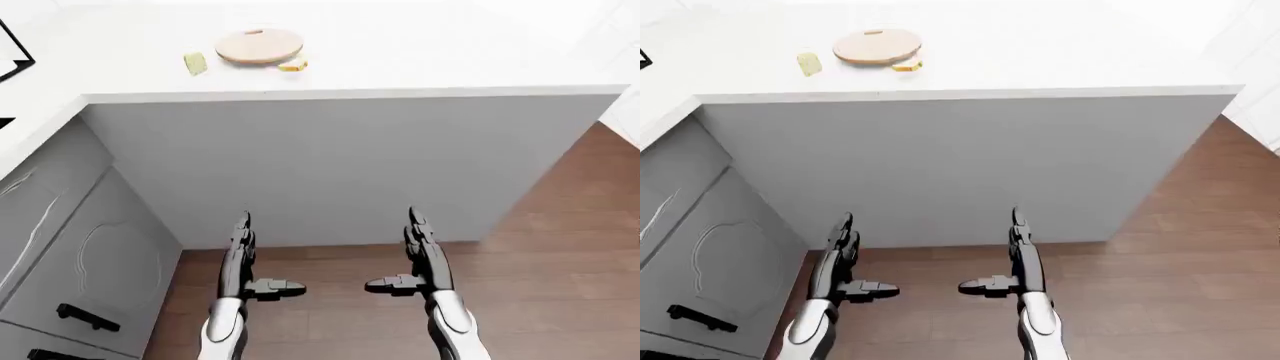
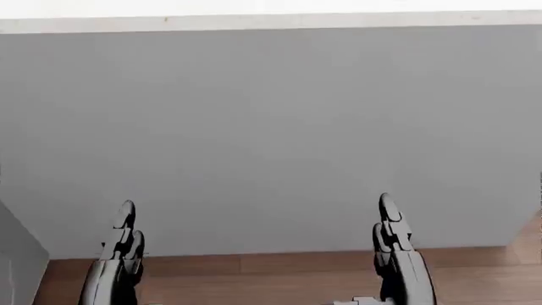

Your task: Place the bread and cheese on the cutting board.

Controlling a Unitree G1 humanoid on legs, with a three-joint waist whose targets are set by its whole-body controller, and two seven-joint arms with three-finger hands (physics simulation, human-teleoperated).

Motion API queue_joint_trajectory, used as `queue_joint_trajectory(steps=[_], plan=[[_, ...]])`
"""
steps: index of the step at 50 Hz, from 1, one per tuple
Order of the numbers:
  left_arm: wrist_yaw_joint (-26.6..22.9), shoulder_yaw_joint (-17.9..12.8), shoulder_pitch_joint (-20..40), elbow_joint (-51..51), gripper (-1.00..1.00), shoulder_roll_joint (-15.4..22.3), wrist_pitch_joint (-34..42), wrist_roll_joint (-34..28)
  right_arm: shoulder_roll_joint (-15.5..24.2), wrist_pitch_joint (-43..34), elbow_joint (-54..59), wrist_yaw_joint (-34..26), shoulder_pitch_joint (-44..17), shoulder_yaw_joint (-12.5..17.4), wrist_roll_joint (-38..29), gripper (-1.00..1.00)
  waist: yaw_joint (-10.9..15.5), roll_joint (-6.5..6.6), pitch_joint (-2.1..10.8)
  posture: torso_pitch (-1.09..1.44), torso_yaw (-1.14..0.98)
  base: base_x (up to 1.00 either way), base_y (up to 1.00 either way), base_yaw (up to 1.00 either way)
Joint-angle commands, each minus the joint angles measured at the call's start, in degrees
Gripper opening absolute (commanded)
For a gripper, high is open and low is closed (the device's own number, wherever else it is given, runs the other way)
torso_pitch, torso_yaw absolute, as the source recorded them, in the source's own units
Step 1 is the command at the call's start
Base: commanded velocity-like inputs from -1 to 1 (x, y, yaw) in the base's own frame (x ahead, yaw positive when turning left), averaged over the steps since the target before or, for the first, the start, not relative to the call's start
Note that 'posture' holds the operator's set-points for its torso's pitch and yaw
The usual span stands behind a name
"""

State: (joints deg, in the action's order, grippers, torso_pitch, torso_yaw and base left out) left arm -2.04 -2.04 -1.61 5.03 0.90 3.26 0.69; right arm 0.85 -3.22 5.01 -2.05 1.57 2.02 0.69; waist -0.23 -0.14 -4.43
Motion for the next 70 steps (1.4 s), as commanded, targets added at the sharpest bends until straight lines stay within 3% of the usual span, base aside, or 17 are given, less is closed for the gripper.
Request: queue_joint_trajectory(steps=[1,3,5,8,25,26,31,36,46,53,54,56,64,66,68,69,70], plan=[[-2.19,1.76,1.68,-9.20,1.00,1.34,-2.23,-2.25,1.02,-0.50,-6.56,0.64,-3.97,-0.46,-2.17,1.00,-0.12,-0.45,0.05,0.00,0.00,0.00,0.00,0.00],[-3.69,2.16,1.35,-15.45,1.00,0.73,2.27,-1.86,0.68,-3.15,-10.75,-0.65,-4.75,-0.05,-0.03,1.00,0.60,-0.04,3.81,0.00,0.00,0.00,0.00,0.00],[-4.81,1.90,1.88,-20.19,1.00,0.75,7.22,-1.40,0.54,-8.84,-15.05,-0.46,-6.16,0.68,1.61,1.00,0.49,-0.53,1.31,0.00,0.00,0.00,0.00,0.00],[-5.84,0.77,3.51,-24.99,1.00,1.16,13.11,-0.86,1.55,-16.91,-21.17,-0.93,-7.96,0.77,1.95,1.00,0.75,-0.52,4.28,0.00,0.00,0.00,0.00,0.00],[-8.00,-10.43,24.02,-53.47,1.00,9.90,50.49,7.06,4.81,-48.25,-47.12,-6.99,-24.56,0.80,-3.57,1.00,0.59,0.49,6.04,0.00,0.00,0.01,0.00,0.00],[-7.50,-10.94,24.82,-54.26,1.00,10.32,51.75,7.92,4.92,-49.32,-48.06,-7.13,-25.21,0.52,-3.55,1.00,0.57,0.62,5.04,0.00,0.00,0.13,0.03,0.00],[-5.89,-10.64,24.00,-55.33,1.00,10.95,51.46,9.40,5.83,-54.44,-53.87,-9.15,-26.46,0.17,-3.24,1.00,0.31,0.84,2.79,0.00,0.00,0.19,0.03,0.00],[-5.64,-9.64,22.59,-54.41,1.00,10.76,49.55,9.10,5.33,-52.83,-54.50,-9.93,-24.65,-1.21,-4.04,1.00,0.18,0.47,2.77,0.00,0.00,0.21,0.05,0.00],[-5.88,-9.08,21.59,-53.62,1.00,10.73,47.63,7.95,4.94,-52.17,-55.08,-10.98,-24.00,-2.35,-5.89,1.00,0.30,3.50,2.84,0.00,0.00,0.21,0.05,0.00],[-6.25,-8.76,21.38,-53.68,1.00,10.35,47.48,7.33,4.52,-51.48,-55.04,-12.01,-23.47,-2.73,-7.16,1.00,1.19,-2.04,3.04,0.00,0.00,0.21,0.15,0.00],[-6.28,-8.70,21.41,-53.64,1.00,10.32,47.46,7.25,4.48,-51.44,-54.97,-12.09,-23.53,-2.75,-7.28,1.00,0.56,-0.94,3.11,0.00,0.00,0.21,0.15,0.00],[-6.40,-8.56,21.39,-53.64,1.00,10.22,47.44,7.09,4.35,-51.17,-54.73,-12.29,-23.45,-2.83,-7.57,1.00,0.55,-2.34,2.39,0.00,0.00,0.21,0.15,0.00],[-6.74,-8.47,21.89,-53.44,1.00,10.08,47.62,6.51,4.04,-51.15,-55.92,-13.63,-23.63,-3.90,-9.60,1.00,-0.47,0.58,2.06,0.00,0.00,0.21,0.21,0.00],[-6.78,-8.34,21.75,-53.15,1.00,9.96,47.26,6.29,4.09,-50.19,-55.63,-13.77,-23.52,-4.33,-10.71,1.00,-0.82,2.94,2.56,0.00,0.00,0.21,0.23,0.00],[-6.90,-8.35,21.46,-53.17,1.00,9.86,47.00,6.18,3.92,-49.52,-56.19,-14.44,-22.74,-4.92,-11.52,1.00,-0.79,7.46,4.20,0.00,0.00,0.21,0.27,0.00],[-6.94,-8.32,21.35,-53.05,1.00,9.81,46.82,6.10,3.82,-49.18,-56.20,-14.72,-22.57,-4.97,-11.78,1.00,-0.37,4.29,3.36,0.00,0.00,0.22,0.41,0.00],[-6.99,-8.30,21.29,-53.08,1.00,9.78,46.77,6.07,3.68,-49.03,-56.23,-14.91,-22.51,-5.01,-12.01,1.00,-0.34,4.56,2.66,0.00,0.00,0.21,0.46,0.00]])
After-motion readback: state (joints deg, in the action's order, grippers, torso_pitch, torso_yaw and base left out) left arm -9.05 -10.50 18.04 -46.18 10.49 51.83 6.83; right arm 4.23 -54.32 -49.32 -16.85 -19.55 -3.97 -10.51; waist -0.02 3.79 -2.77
